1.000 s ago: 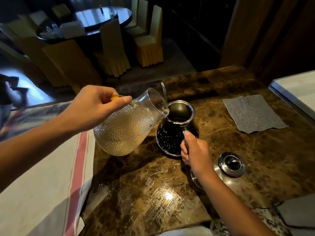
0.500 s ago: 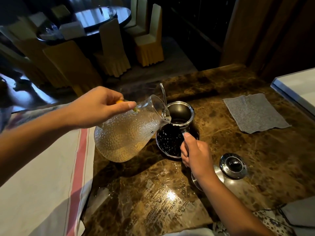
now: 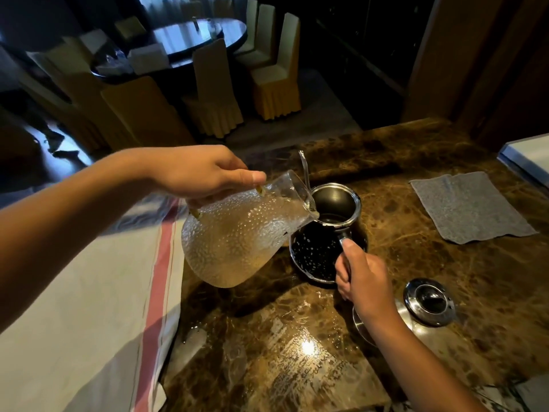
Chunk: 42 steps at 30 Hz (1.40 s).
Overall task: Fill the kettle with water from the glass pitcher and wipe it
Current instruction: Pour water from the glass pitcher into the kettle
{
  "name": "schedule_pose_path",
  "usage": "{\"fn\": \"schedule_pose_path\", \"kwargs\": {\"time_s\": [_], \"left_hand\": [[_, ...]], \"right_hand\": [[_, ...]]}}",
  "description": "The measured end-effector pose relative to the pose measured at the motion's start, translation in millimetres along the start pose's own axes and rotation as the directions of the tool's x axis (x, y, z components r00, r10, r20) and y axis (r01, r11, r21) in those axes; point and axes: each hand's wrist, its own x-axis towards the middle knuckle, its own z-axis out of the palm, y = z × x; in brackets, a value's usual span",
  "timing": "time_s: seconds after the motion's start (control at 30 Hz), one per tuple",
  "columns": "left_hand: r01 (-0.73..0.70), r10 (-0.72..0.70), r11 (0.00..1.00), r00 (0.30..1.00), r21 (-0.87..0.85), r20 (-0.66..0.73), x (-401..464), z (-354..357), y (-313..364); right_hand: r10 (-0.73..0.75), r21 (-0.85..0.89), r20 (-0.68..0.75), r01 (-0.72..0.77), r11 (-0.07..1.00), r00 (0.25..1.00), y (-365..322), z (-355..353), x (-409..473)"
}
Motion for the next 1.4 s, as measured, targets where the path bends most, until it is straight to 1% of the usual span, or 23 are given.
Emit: {"fn": "schedule_pose_path", "kwargs": {"time_s": [0.2,0.6,0.83,1.13,1.4], "left_hand": [[0.040,-0.041,0.999,0.998,0.006,0.052,5,-11,7],[0.038,-0.040,0.998,0.997,0.044,0.061,10,-14,6],[0.060,-0.067,0.991,0.996,0.122,0.051,10,-17,14],[0.077,-0.081,0.967,0.997,0.244,0.006,16,-20,29],[0.088,-0.094,0.949,0.996,0.304,0.005,17,-21,27]], "right_hand": [[-0.016,-0.001,-0.013,0.016,1.000,1.000,0,2,0],[-0.033,0.002,-0.011,0.033,0.999,0.999,-1,2,0],[-0.024,-0.006,-0.005,0.024,1.000,1.000,0,1,0],[-0.037,0.003,-0.014,0.037,0.999,0.999,-2,2,-1],[-0.036,-0.017,-0.015,0.036,0.999,0.999,-1,2,-1]]}}
